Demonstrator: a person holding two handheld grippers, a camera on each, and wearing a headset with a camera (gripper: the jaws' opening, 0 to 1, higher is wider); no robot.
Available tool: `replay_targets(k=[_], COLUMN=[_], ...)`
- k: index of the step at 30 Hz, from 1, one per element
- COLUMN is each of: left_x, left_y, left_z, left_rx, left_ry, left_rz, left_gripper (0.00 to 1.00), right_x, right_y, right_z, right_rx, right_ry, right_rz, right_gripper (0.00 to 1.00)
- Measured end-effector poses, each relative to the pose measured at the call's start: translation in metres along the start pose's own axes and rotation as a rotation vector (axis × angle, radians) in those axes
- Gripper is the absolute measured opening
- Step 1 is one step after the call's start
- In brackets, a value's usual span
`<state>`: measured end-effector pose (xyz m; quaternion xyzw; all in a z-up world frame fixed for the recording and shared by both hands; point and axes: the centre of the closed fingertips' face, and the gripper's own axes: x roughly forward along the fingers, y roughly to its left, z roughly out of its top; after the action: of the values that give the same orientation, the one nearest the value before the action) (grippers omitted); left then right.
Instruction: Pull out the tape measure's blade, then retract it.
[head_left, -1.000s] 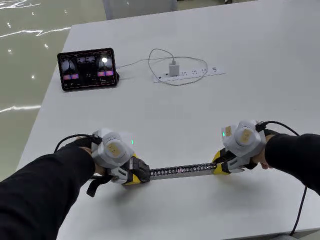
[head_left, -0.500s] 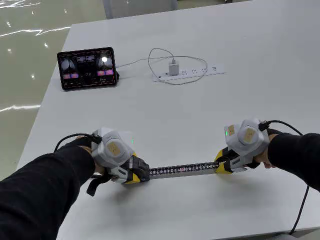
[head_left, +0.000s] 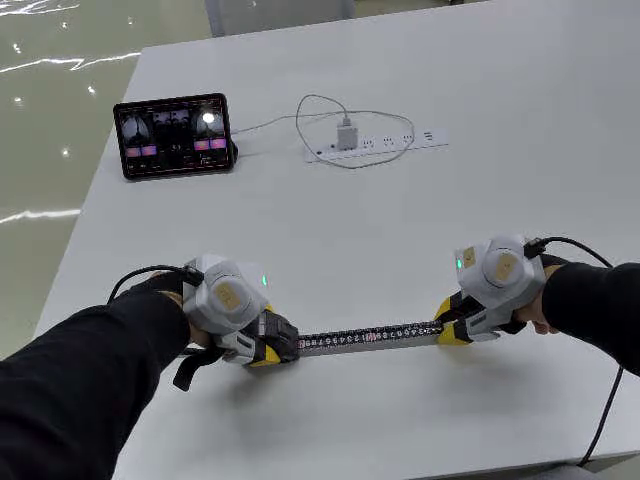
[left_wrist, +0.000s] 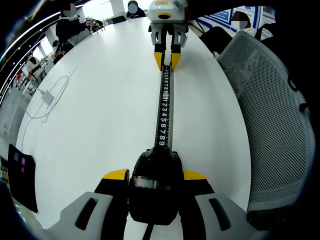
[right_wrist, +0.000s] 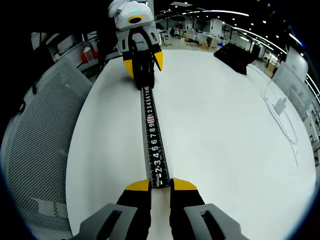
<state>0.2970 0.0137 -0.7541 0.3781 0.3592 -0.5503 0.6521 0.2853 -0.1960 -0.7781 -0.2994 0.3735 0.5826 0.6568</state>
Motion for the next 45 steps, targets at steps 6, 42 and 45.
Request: replay_targets(k=[6,42,45], left_x=[0.000,0.001,0.001], left_y=[0.000,0.000,0.001], left_z=[0.000,-0.001,-0.001], left_rx=[-0.001,-0.002,-0.001], left_ry=[0.000,-0.002,-0.002], left_rz=[0.000,0.000,0.001], left_gripper=[0.33,0.33,0.33], right_x=[-0.002,-0.009,-0.011], right_y=[-0.001,-0.004,-0.004], right_z=[-0.003,-0.018,-0.020], right_rx=[0.007,0.015,0.018], right_ry=[0.000,0.017,0.017], right_rz=[0.000,-0.004,-0.006], right_gripper=[0.10,0.10,0.10])
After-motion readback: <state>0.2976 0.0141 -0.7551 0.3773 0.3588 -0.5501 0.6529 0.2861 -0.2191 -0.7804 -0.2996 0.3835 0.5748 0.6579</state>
